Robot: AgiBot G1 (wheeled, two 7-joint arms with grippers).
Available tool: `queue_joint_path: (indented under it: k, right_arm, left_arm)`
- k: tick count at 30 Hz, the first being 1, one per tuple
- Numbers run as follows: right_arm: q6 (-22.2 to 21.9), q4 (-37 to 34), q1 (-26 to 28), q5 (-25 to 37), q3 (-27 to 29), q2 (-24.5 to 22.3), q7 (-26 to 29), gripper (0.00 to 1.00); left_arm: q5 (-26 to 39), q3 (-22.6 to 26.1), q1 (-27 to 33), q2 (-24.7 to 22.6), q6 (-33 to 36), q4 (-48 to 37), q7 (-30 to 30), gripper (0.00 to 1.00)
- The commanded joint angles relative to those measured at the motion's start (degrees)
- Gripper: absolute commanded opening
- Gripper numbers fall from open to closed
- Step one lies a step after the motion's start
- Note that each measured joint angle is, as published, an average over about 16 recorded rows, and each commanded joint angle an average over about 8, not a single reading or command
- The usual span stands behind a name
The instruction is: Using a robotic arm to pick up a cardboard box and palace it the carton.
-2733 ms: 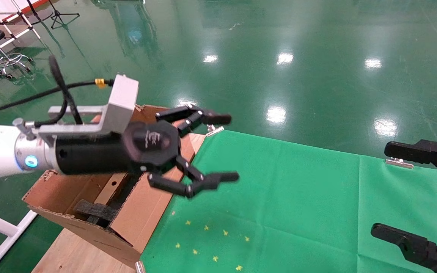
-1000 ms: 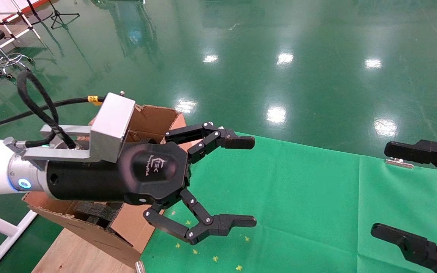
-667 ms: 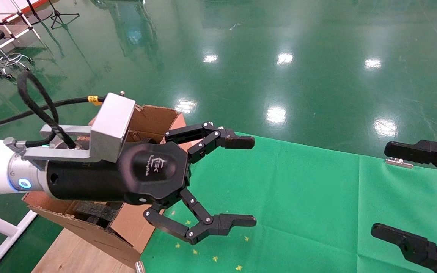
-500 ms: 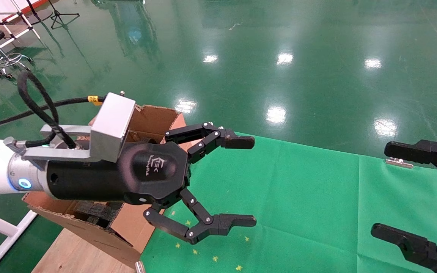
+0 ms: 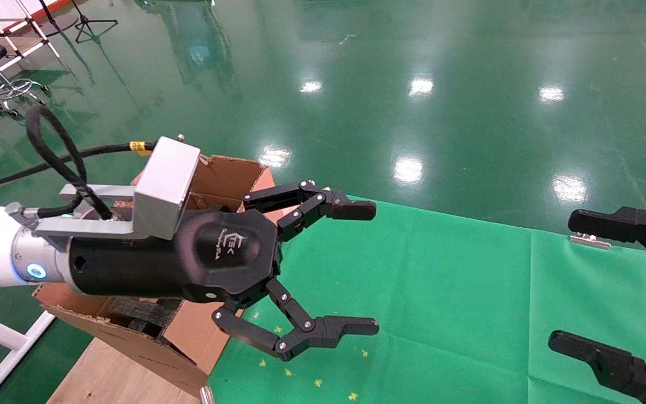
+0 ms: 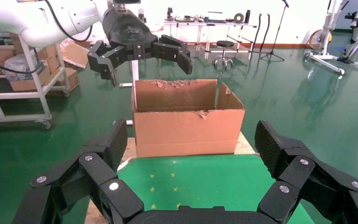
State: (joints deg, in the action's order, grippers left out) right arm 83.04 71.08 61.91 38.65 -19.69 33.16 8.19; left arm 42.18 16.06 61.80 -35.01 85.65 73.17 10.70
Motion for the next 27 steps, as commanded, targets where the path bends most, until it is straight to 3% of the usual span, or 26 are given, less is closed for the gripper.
queue_joint_path:
  k: [1,27]
  right_arm:
    - [0.0,0.0,0.0,0.0,0.0,0.0,0.0,1.00]
    - [0.0,0.0,0.0,0.0,0.0,0.0,0.0,1.00]
  left_arm:
    - [0.0,0.0,0.0,0.0,0.0,0.0,0.0,1.00]
    - [0.0,0.0,0.0,0.0,0.0,0.0,0.0,1.00]
